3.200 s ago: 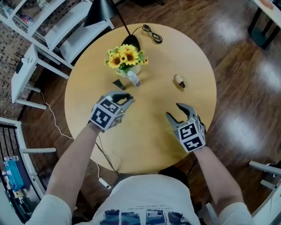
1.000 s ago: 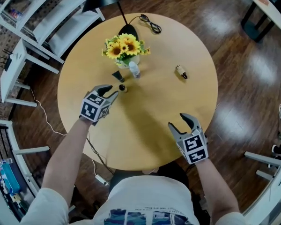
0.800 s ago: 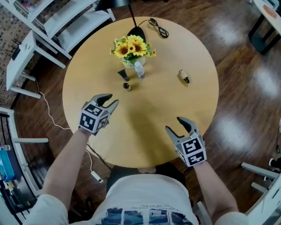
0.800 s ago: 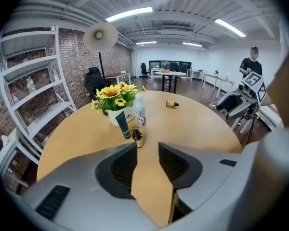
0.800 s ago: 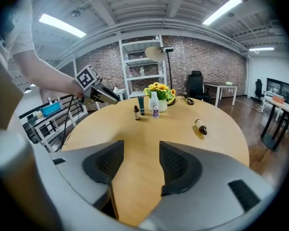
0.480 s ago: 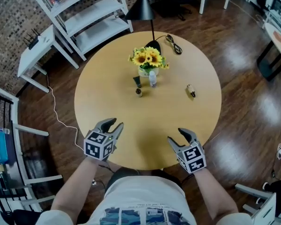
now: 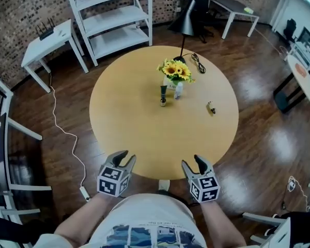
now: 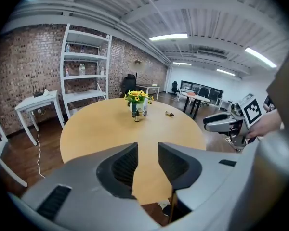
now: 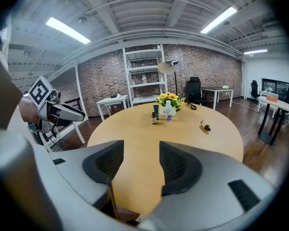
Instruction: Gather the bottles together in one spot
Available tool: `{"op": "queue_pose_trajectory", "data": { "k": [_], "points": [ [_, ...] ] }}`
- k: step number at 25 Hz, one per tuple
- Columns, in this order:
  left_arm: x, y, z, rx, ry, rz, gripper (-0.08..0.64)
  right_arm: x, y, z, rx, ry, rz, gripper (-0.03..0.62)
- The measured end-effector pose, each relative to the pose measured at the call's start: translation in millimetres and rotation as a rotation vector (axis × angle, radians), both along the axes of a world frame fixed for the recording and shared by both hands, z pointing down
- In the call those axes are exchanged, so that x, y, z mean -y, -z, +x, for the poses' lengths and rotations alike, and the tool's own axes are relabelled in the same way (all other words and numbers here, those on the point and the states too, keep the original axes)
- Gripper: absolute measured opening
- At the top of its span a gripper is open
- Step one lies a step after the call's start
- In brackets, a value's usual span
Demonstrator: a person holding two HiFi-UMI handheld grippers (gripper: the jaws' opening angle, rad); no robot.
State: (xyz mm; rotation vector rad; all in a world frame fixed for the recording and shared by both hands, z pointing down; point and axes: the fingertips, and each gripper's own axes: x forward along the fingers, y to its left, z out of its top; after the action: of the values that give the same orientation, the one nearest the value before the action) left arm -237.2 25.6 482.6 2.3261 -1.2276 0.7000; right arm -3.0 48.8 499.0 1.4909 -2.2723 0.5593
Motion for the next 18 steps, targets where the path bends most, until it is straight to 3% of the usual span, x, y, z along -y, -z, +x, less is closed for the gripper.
{"op": "queue_pose_trajectory", "data": {
  "k": [6, 9, 14, 18],
  "points": [
    [-57, 2, -32, -0.090, 0.024, -0.037, 0.133, -59, 11, -24, -0.039, -0.052, -0.008, 0.255],
    [-75, -7, -44, -0.079, 0.029, -0.049, 0.086, -82, 8, -32, -0.067, -0.072, -0.012, 0.255],
    [-106, -16, -47, -0.058, -0.007, -0.098, 0.086, -110, 6, -48, -0.097, -0.049, -0.036, 0.255],
    [-110, -8, -40, -0.105, -0.022, -0.089, 0.084, -114, 12, -52, -0.111, -0.045, -0.017, 0.255]
  ]
}}
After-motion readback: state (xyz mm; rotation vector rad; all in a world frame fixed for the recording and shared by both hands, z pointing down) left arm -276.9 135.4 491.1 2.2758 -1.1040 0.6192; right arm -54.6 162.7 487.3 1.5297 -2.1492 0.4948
